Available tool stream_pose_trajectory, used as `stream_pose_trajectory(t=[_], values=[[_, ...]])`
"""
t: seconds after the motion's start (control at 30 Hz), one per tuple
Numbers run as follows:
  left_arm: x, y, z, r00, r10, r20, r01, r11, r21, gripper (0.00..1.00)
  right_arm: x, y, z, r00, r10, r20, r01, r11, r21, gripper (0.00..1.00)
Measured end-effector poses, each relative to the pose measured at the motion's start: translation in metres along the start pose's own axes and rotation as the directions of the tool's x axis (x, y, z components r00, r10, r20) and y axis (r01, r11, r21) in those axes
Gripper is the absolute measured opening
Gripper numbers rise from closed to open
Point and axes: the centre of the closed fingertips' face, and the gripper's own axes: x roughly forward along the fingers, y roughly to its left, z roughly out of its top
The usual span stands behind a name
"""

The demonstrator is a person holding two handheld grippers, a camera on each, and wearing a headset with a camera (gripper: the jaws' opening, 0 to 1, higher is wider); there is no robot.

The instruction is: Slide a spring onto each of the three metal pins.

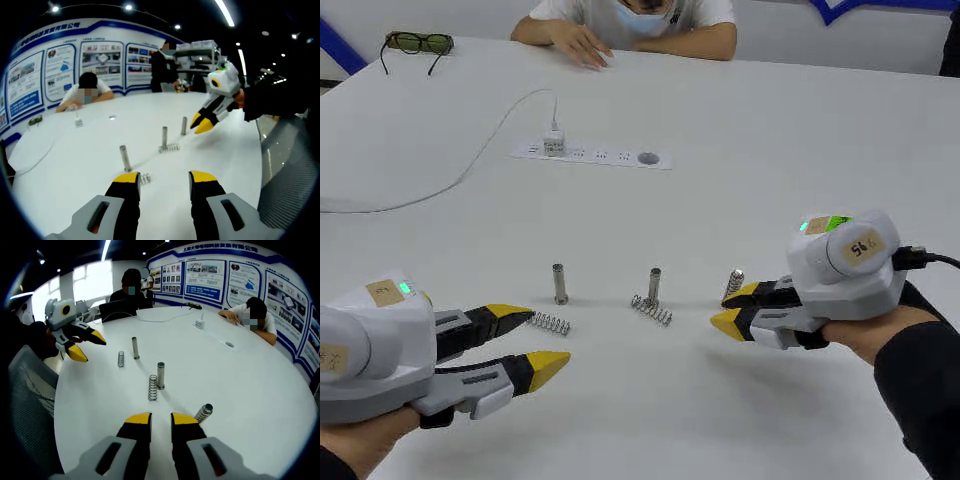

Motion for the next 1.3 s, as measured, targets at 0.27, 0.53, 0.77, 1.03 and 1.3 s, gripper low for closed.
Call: stream_pose_trajectory(t=[0.27, 0.53, 0.77, 1.03, 1.3], values=[[0.000, 0.000, 0.000, 1.0000, 0.002, -0.003, -0.002, 1.000, 0.002, 0.40, 0.020, 0.009, 0.010, 0.9994, 0.036, 0.003, -0.036, 0.999, -0.027, 0.16], [0.000, -0.001, -0.002, 0.9999, 0.003, -0.011, -0.003, 1.000, 0.002, 0.39, 0.037, 0.013, 0.010, 0.9984, 0.057, -0.003, -0.057, 0.998, -0.013, 0.16], [0.001, -0.001, -0.003, 0.9999, 0.004, -0.014, -0.004, 1.000, 0.001, 0.39, 0.048, 0.015, 0.008, 0.9982, 0.059, -0.006, -0.059, 0.998, 0.004, 0.16], [0.002, -0.003, -0.004, 0.9998, 0.003, -0.017, -0.003, 1.000, 0.001, 0.39, 0.055, 0.013, 0.002, 0.9985, 0.052, -0.018, -0.052, 0.998, 0.021, 0.16], [0.002, -0.004, -0.004, 0.9997, 0.005, -0.022, -0.005, 1.000, 0.001, 0.38, 0.058, 0.012, -0.001, 0.9991, 0.041, -0.014, -0.040, 0.999, 0.027, 0.13]])
